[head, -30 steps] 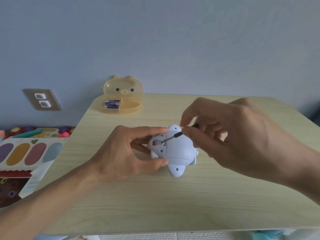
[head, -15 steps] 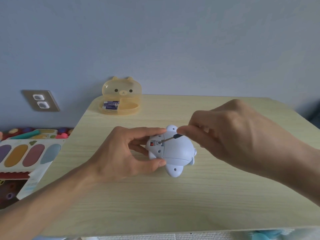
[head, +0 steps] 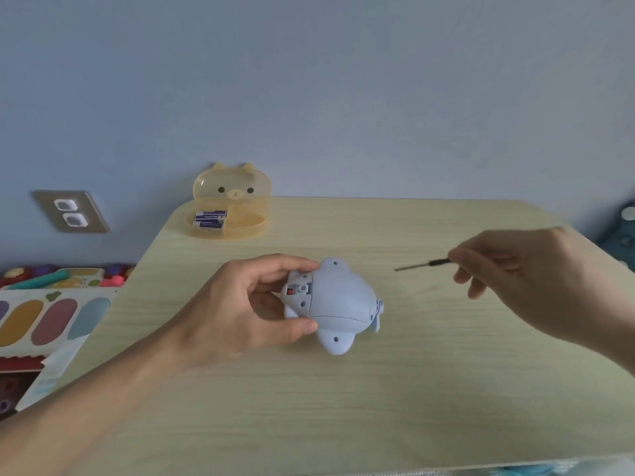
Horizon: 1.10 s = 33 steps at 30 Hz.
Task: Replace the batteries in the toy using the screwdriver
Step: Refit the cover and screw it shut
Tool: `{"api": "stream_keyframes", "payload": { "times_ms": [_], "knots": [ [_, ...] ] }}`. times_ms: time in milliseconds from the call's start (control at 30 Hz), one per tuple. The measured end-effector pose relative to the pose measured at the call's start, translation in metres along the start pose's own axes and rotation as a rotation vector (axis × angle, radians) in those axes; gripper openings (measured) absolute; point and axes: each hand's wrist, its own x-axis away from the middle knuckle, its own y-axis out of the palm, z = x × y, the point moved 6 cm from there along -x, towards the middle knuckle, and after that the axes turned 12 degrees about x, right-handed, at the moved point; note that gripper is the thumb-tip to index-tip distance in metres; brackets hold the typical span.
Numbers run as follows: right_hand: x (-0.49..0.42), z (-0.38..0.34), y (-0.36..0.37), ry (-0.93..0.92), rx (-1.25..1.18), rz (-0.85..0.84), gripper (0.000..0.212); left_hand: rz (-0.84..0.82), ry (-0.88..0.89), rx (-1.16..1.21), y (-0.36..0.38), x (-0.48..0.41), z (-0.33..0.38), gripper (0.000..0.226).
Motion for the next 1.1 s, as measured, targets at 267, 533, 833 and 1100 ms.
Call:
{"api": "stream_keyframes", "payload": {
  "times_ms": [267,533,833,1100],
  "knots": [
    [0.035,0.055,0.034,0.062,0.091,-0.083,0.003,-0.019,0.010,-0.009,0.000,-0.003,0.000,0.061],
    [0.035,0.062,0.038,0.049,0.140,-0.151,0.005,-0.022,-0.015,-0.031,-0.002,-0.001,-0.002,0.070],
    [0.031,0.059,0.036,0.038,0.151,-0.203,0.012,-0.012,-0.054,-0.023,-0.004,-0.001,-0.005,0.082],
    [0.011,0.012,0.029,-0.085,0.088,-0.200,0.051,0.008,-0.077,0.052,-0.005,-0.003,-0.006,0.074]
  ]
}}
